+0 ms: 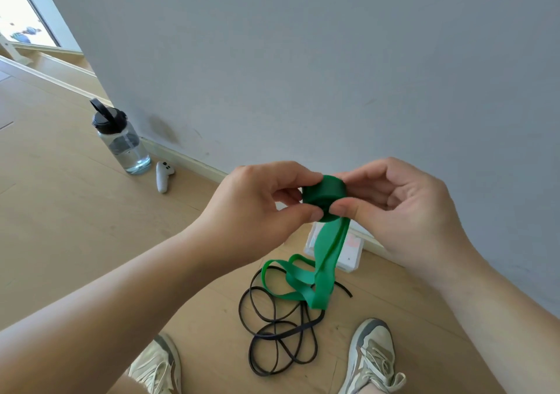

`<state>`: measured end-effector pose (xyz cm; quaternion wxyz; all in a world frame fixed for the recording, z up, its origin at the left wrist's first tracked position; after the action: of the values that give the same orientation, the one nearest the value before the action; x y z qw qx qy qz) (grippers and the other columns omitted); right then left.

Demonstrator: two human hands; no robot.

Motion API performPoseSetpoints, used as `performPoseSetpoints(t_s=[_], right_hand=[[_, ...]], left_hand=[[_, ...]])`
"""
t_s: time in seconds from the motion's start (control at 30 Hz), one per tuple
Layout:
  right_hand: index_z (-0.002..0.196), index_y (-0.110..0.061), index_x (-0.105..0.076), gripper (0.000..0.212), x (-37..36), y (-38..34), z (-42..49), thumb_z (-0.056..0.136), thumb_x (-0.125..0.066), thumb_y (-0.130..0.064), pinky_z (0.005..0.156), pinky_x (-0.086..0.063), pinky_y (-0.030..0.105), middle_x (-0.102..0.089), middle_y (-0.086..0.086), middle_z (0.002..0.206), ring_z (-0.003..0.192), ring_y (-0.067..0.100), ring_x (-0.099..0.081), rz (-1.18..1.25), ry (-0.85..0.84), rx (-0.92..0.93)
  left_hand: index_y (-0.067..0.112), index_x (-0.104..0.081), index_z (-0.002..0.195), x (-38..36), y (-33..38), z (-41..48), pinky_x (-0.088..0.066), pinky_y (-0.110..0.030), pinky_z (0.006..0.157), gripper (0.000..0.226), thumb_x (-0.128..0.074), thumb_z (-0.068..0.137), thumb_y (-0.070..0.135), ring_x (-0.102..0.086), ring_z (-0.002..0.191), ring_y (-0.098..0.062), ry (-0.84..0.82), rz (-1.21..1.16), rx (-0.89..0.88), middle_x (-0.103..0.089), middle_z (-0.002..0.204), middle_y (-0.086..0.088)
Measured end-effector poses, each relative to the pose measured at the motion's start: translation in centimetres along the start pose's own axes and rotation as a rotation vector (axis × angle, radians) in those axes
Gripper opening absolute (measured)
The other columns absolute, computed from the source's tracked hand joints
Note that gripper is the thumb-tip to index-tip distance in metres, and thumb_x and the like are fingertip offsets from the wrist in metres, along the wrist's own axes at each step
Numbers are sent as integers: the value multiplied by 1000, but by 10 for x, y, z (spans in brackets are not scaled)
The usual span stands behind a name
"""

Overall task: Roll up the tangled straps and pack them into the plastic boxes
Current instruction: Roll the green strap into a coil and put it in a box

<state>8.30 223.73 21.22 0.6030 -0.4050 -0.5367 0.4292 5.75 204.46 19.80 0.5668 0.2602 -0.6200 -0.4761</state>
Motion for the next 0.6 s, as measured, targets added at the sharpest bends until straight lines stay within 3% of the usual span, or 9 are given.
performPoseSetpoints(t_s=[0.07,0.2,0.3,0.4,0.5,0.6], right_hand=[[93,-12,-74,30,0,5,1,66,-86,-9,82,-61,23,-81,-2,95,90,14,-79,115,17,-36],[107,-16,-76,36,-7,10,1,72,-80,-7,87,-61,29,-81,2,100,96,17,-78,234,-14,-57],[108,-18,-77,33,-7,9,0,84,-74,5,87,-60,26,-81,0,101,97,16,-77,244,28,-18],[109,-22,-76,33,-7,5,-3,92,-69,5,82,-58,18,-80,-6,104,97,9,-76,68,4,58],[114,-29,-74,36,-8,3,-5,97,-63,1,84,-56,16,-75,-9,109,102,8,-72,-167,-76,106],[119,-27,-71,41,-15,-3,-4,98,-58,5,92,-51,14,-71,-14,114,111,5,-66,-327,-172,162]], left_hand=[[33,-77,105,0,-3,0,-56,-16,88,34,-86,81,11,-74,87,-1,26,-152,48,-78,90,18],[18,-76,107,-4,-8,-1,-62,-43,93,33,-82,82,-2,-78,96,-19,96,-488,136,-81,99,0],[13,-73,108,-16,-10,-5,-60,-43,97,29,-81,83,-1,-77,101,-22,109,-608,165,-81,104,-3],[16,-73,100,-23,-11,-8,-62,-35,88,23,-85,82,8,-78,94,-15,93,-432,164,-80,104,2],[19,-69,94,-17,-7,-4,-62,-23,78,20,-85,83,14,-77,82,-5,57,-208,108,-70,125,11],[28,-62,114,-12,0,-3,-54,-12,69,41,-86,81,22,-70,76,7,-13,35,-14,-69,116,16]])
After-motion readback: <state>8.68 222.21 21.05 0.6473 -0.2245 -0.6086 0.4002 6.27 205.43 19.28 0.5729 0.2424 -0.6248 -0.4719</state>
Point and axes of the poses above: each hand's wrist, its own z-axis towards the middle knuckle, its own x-axis out of the back of the hand, y = z × x, the point moved 6 cm from there along z, towards the middle knuckle
